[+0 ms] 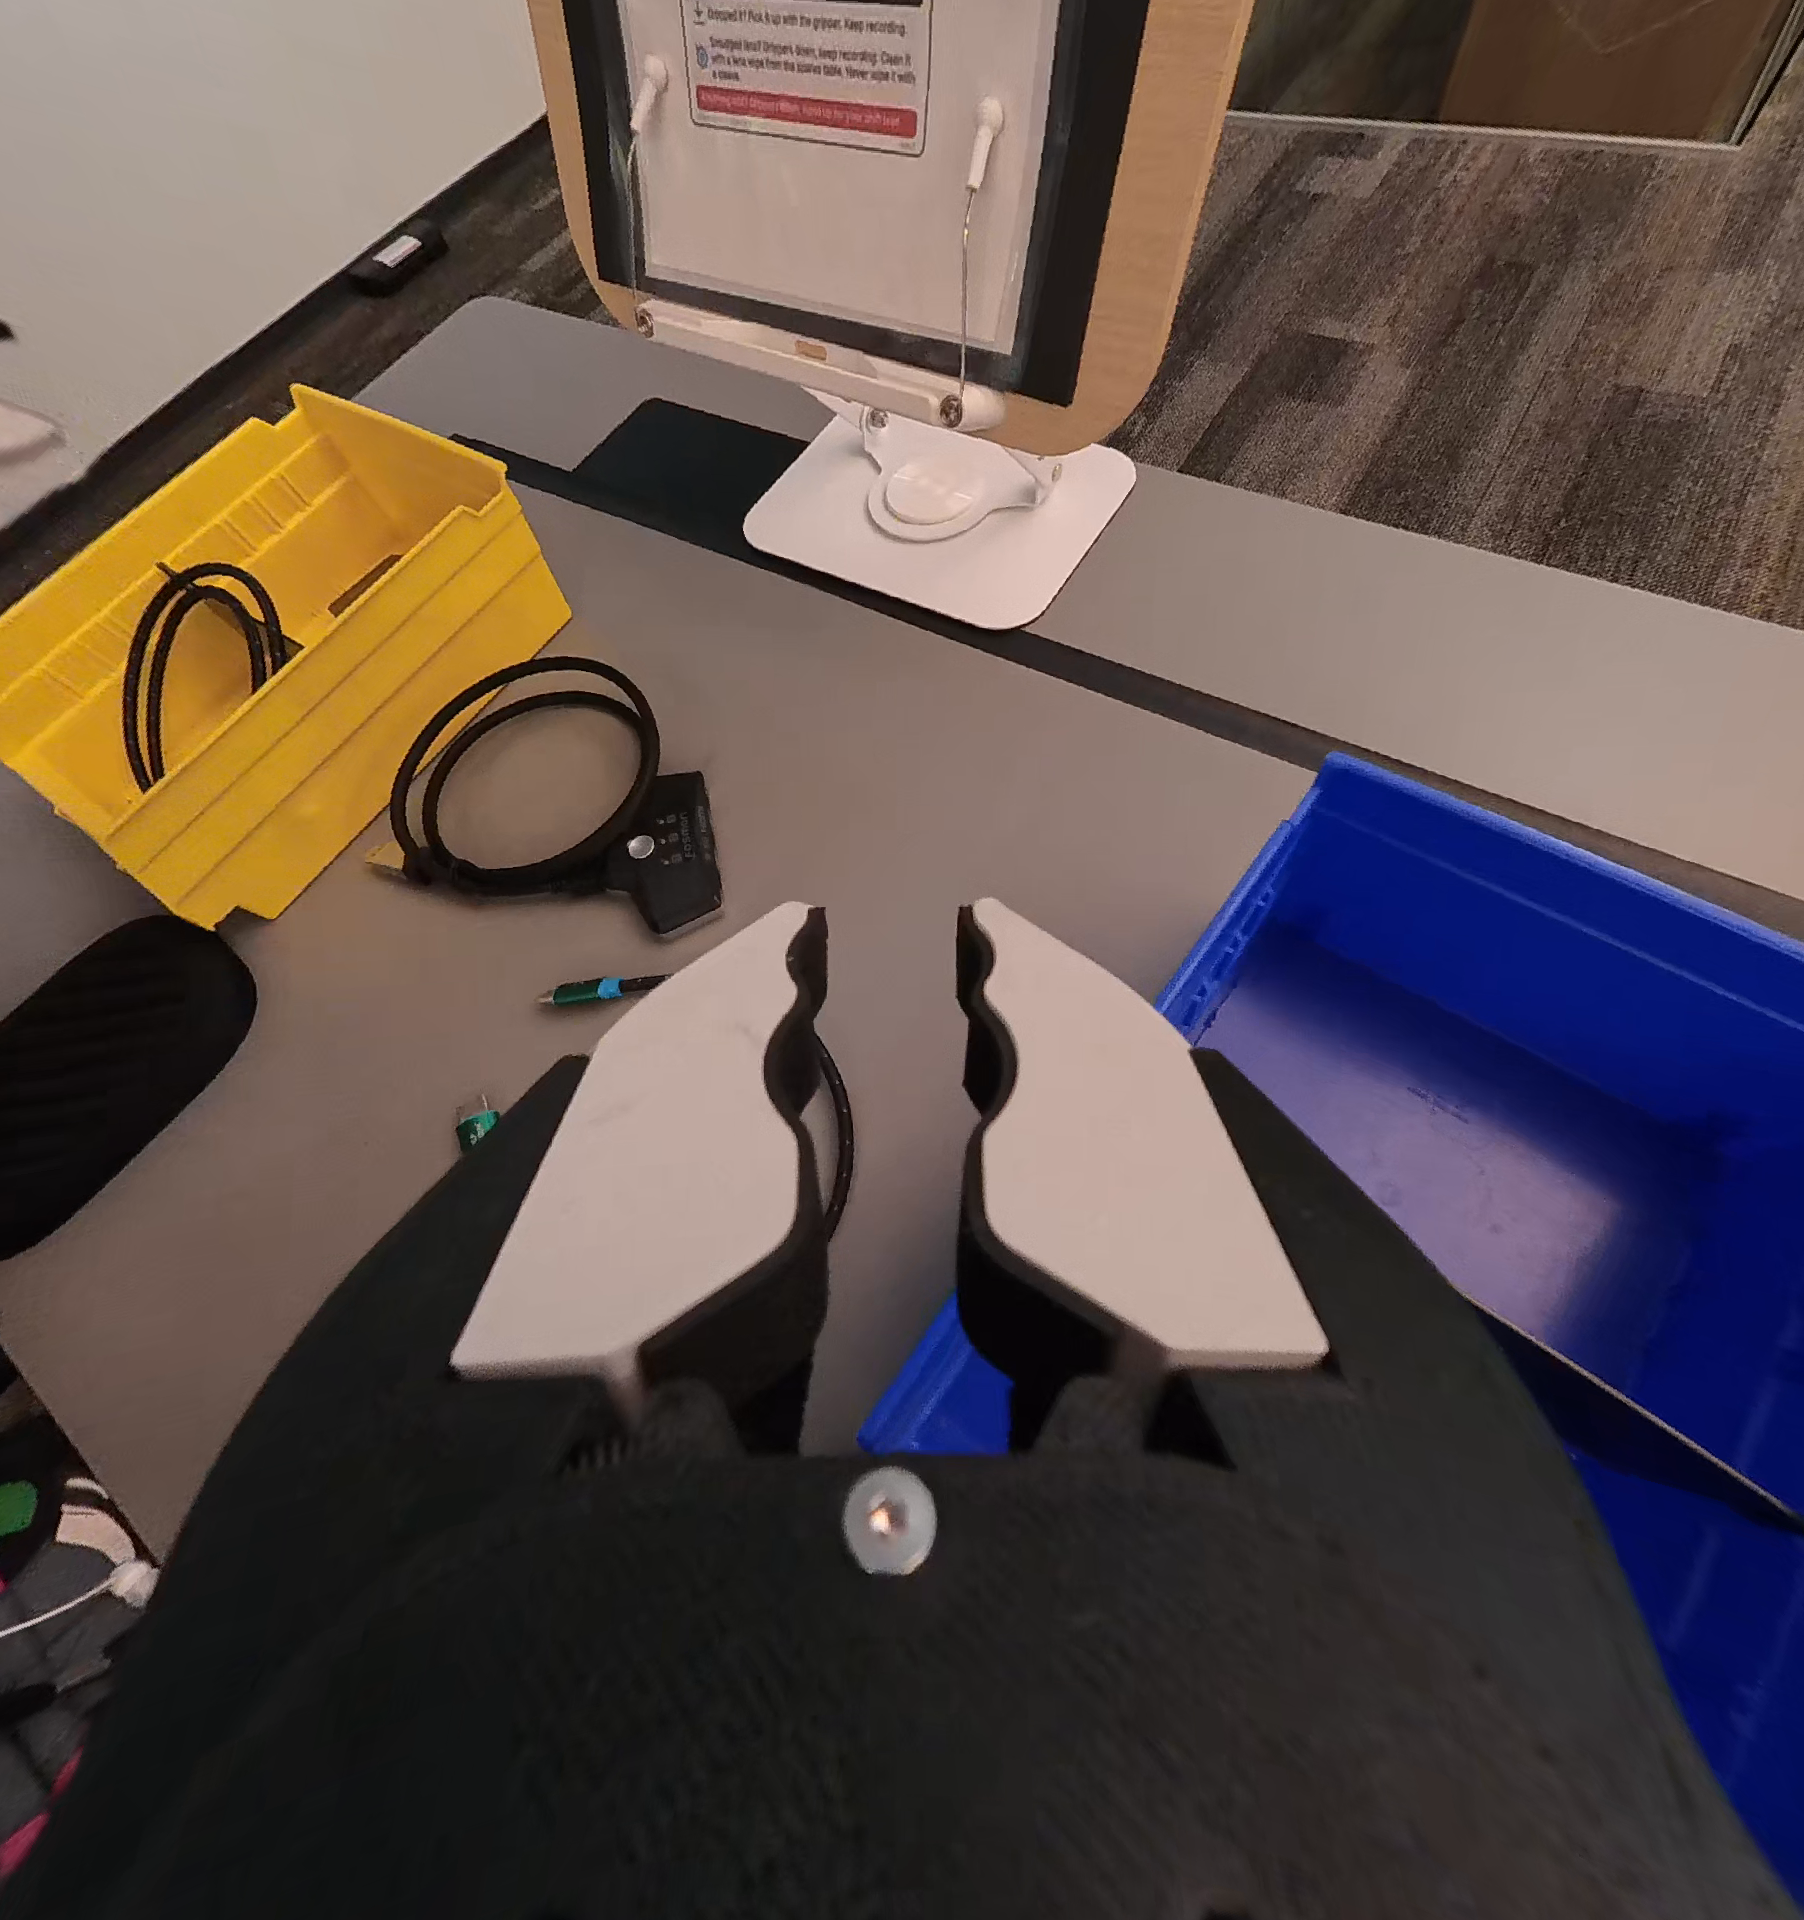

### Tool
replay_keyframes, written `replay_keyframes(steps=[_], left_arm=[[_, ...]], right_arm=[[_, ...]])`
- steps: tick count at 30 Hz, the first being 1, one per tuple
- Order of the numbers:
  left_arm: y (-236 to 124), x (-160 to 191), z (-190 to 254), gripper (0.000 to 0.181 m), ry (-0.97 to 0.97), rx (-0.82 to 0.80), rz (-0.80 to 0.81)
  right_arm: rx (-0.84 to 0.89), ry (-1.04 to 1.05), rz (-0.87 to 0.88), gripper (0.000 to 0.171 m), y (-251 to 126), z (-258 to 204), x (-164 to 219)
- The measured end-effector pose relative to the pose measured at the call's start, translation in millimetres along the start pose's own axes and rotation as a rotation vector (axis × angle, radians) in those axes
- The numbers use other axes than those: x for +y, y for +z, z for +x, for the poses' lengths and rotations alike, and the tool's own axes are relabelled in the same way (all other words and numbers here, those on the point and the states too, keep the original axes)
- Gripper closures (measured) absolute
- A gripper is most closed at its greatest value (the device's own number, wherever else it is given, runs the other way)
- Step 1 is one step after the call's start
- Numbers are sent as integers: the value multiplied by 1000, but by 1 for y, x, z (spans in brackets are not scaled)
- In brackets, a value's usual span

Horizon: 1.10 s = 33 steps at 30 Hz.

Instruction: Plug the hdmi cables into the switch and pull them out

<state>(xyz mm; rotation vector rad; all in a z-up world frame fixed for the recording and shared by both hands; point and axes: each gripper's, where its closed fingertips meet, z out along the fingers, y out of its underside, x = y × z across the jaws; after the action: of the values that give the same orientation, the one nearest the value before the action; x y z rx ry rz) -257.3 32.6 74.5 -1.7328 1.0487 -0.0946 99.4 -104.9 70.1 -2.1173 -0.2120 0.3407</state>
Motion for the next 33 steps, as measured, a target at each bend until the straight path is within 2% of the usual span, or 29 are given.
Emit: replay_keyframes(steps=[1,5,6,8,12,17,27,33], left_arm=[[-4,20,-27,145,-29,-46,-15],[-7,118,-96,138,-163,-124,-189],[-7,138,-104,133,-171,-136,-235],[-5,159,-103,135,-191,-81,-245],[9,164,-95,136,-258,35,-177],[30,173,-78,134,-251,121,-236],[36,196,-86,141,-238,73,-364],[39,199,-84,144,-239,82,-380]], right_arm=[[-1,-1,-6,146,2,0,1],[1,-20,-42,147,12,-4,5],[0,-28,-51,147,14,-5,6],[-4,-41,-66,147,19,-8,8],[-14,-54,-90,147,27,-13,11],[-22,-85,-126,146,33,-19,17],[-34,-115,-160,146,41,-26,21],[-45,-137,-172,147,44,-32,23]])
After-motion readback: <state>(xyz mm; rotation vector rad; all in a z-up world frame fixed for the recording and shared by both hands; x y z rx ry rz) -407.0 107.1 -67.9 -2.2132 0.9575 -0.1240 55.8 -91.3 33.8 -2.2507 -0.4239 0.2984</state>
